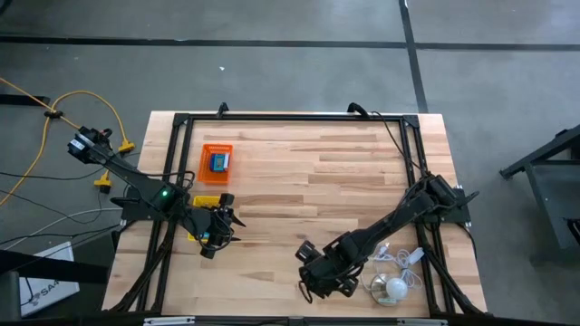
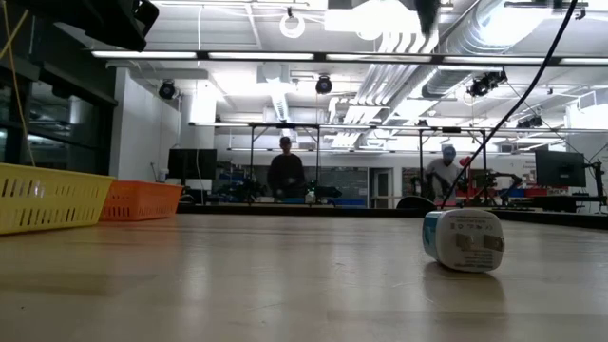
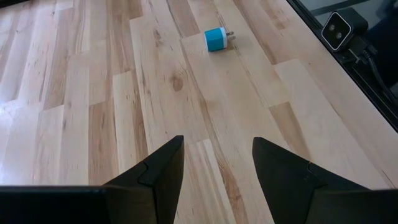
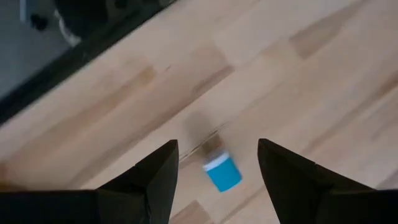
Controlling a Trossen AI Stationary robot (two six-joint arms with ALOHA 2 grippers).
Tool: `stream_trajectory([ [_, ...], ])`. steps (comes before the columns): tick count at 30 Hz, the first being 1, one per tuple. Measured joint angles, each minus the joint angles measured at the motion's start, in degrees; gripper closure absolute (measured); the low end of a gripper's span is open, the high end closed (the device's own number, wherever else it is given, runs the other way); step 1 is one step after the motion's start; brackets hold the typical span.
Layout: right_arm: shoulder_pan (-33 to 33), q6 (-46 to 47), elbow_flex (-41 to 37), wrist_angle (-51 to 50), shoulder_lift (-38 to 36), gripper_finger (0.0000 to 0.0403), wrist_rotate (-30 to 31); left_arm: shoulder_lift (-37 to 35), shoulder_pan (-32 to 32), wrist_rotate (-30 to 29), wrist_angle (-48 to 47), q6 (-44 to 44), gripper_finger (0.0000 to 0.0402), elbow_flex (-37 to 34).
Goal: Pick & Place Office items
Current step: Put the blue charger adapter into the yellow basket
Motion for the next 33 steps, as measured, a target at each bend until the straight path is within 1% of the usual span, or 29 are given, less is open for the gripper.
stream_trajectory([
  [6, 0.2, -8.33, -6.69, 2.52, 0.02, 0.0196, -0.11, 0.0, 0.01, 0.0, 0.01, 0.0, 0.0219, 0.0],
  [13, -1.45, -18.5, -10.68, 7.3, 0.09, 0.0196, -0.38, 0.0, 0.01, -0.02, 0.02, 0.0, 0.0219, -0.02],
  [15, -2.55, -20.11, -11.11, 8.44, 0.09, 0.0196, -1.77, 0.0, -0.01, -0.02, 0.01, 0.0, 0.0219, -0.02],
  [19, -4.84, -24.07, -12.47, 10.21, 0.09, 0.0196, -6.56, 0.0, 0.01, -0.07, 0.03, 0.0, 0.0219, -0.02],
  [23, -5.98, -29.55, -14.57, 11.19, 0.09, 0.0196, -6.7, 0.0, 0.01, -0.11, 0.03, 0.01, 0.0219, -0.02],
  [25, -6.01, -31.25, -15.85, 12.47, 0.09, 0.0196, -6.28, 0.0, 0.01, -0.11, 0.02, 0.02, 0.0219, -0.02],
  [29, -6.28, -31.6, -17.59, 15.96, 0.09, 0.0196, -6.31, 0.0, 0.0, -0.11, 0.03, 0.02, 0.0219, -0.04],
  [33, -6.89, -33.15, -18.65, 16.68, 0.09, 0.0196, -6.17, 0.0, 0.01, -0.11, 0.03, 0.01, 0.0219, -0.04],
])
